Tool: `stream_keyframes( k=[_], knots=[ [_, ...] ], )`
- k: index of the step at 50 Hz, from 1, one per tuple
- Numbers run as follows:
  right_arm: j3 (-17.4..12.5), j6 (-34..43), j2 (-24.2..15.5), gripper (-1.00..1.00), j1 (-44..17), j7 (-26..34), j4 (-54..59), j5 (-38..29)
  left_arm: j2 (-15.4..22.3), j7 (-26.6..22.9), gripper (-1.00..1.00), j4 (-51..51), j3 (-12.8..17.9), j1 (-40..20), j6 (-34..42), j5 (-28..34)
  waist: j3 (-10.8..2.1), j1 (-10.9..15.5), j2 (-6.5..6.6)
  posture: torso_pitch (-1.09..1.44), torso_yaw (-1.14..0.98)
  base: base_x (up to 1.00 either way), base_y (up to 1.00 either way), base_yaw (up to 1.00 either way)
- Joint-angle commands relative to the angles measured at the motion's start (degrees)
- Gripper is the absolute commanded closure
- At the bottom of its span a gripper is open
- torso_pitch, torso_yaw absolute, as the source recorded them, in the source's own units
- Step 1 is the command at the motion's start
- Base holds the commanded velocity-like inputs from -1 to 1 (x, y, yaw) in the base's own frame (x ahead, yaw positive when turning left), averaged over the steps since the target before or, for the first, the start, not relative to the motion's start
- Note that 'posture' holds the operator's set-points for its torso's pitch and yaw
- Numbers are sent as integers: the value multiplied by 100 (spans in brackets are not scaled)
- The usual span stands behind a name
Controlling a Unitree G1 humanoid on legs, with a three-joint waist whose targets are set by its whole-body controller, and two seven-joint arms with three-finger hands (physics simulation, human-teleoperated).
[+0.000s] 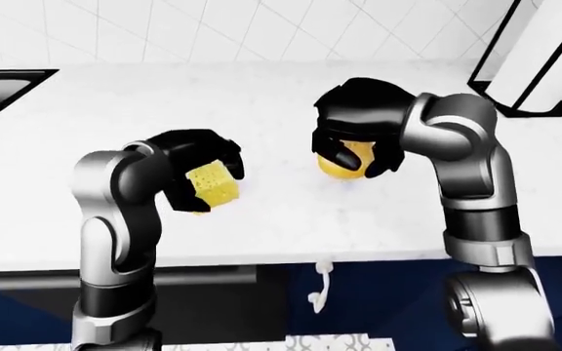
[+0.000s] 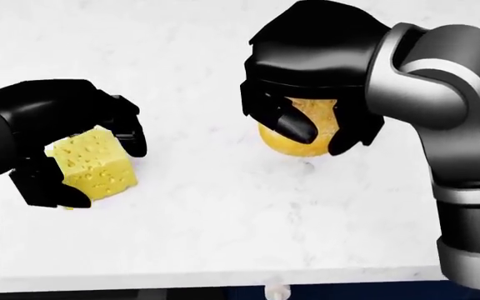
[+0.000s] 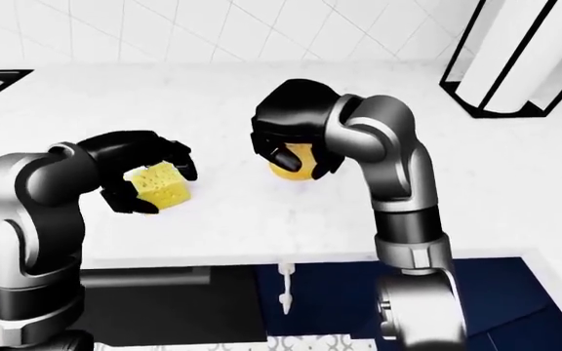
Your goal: Place the bread and cheese on the cutting board.
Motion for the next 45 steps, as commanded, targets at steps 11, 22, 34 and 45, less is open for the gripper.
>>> stream_keyframes(
  k=[11, 22, 34, 45],
  knots=[
    [-123, 107, -64, 100, -275, -64, -214, 173, -21, 247, 100, -77, 96, 197, -300, 36, -179, -4, 25, 0, 0, 0, 0, 0],
    [-239, 642, -125, 100, -427, 281, -634, 603, 522, 1, 100, 182, 268, -1694, 265, -727, -84, -6, -24, 0, 0, 0, 0, 0],
    [-568, 2158, -577, 100, -560, 1099, -2105, 1564, 950, -747, 100, -928, 322, -2342, 1305, -1165, 50, -8, -21, 0, 0, 0, 0, 0],
    [-597, 2473, -768, 100, -541, 836, -2355, 2090, 972, -794, 100, -1467, 342, -2023, 1537, -1345, 87, -13, -23, 0, 0, 0, 0, 0]
  ],
)
